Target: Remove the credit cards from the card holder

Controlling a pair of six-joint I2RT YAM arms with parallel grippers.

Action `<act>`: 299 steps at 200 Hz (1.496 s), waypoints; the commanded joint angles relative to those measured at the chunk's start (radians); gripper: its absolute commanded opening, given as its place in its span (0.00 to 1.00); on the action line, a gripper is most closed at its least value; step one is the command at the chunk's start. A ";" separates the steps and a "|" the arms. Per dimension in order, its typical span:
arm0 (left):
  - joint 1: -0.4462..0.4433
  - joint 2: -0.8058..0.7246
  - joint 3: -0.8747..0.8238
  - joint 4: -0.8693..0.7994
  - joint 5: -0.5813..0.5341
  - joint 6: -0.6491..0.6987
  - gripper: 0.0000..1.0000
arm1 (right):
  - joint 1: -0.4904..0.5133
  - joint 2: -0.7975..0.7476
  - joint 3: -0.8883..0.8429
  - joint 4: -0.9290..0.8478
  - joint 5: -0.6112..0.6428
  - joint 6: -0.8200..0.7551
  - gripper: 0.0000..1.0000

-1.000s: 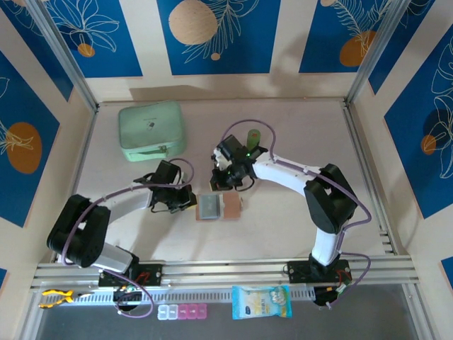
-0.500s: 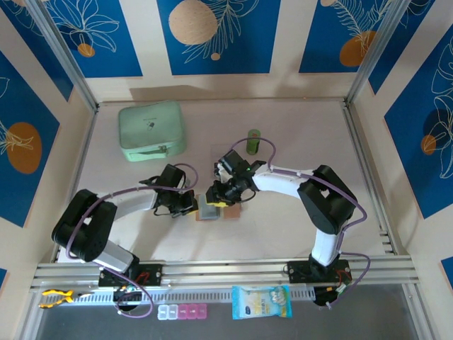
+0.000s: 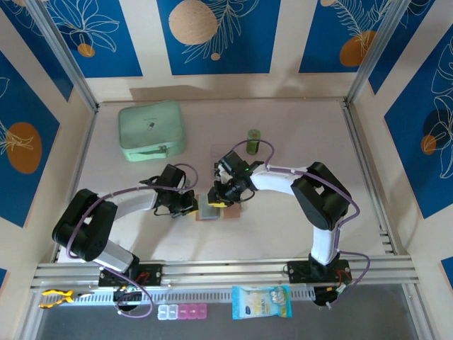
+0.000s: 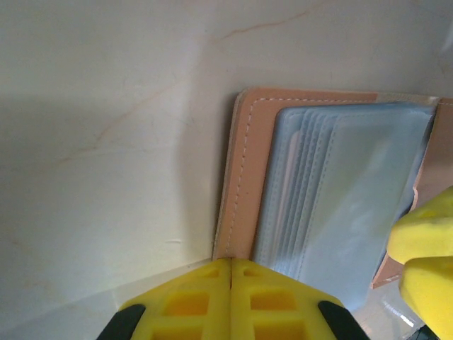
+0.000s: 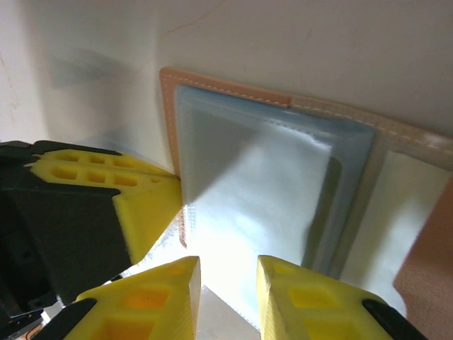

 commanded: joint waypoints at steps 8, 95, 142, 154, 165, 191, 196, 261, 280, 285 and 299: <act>-0.006 0.017 0.009 -0.060 -0.033 0.013 0.02 | -0.012 -0.005 -0.016 -0.054 0.024 -0.006 0.29; -0.006 -0.003 0.045 -0.091 -0.037 0.017 0.03 | -0.029 -0.032 -0.040 -0.068 0.039 -0.022 0.28; -0.005 -0.056 0.092 -0.076 0.004 0.000 0.08 | -0.030 -0.027 -0.048 -0.053 0.030 -0.020 0.28; -0.006 -0.064 0.094 -0.051 0.030 -0.014 0.12 | -0.030 -0.027 -0.047 -0.051 0.027 -0.020 0.28; -0.005 -0.065 0.090 -0.016 0.061 -0.031 0.19 | -0.030 -0.029 -0.051 -0.047 0.023 -0.021 0.28; -0.011 -0.049 0.062 0.089 0.123 -0.093 0.25 | -0.031 -0.025 -0.053 -0.041 0.016 -0.021 0.28; -0.013 -0.044 0.057 0.106 0.130 -0.104 0.26 | -0.031 -0.025 -0.053 -0.039 0.014 -0.019 0.28; -0.047 0.033 0.063 0.120 0.133 -0.139 0.30 | -0.033 -0.033 -0.060 -0.029 0.008 -0.018 0.28; -0.052 0.041 0.063 0.123 0.127 -0.146 0.28 | -0.033 -0.037 -0.064 -0.025 0.005 -0.016 0.28; -0.053 0.041 0.063 0.124 0.125 -0.149 0.28 | -0.032 -0.040 -0.066 -0.025 0.006 -0.016 0.28; -0.055 0.040 0.065 0.127 0.125 -0.153 0.26 | -0.033 -0.056 -0.076 -0.025 0.013 -0.012 0.28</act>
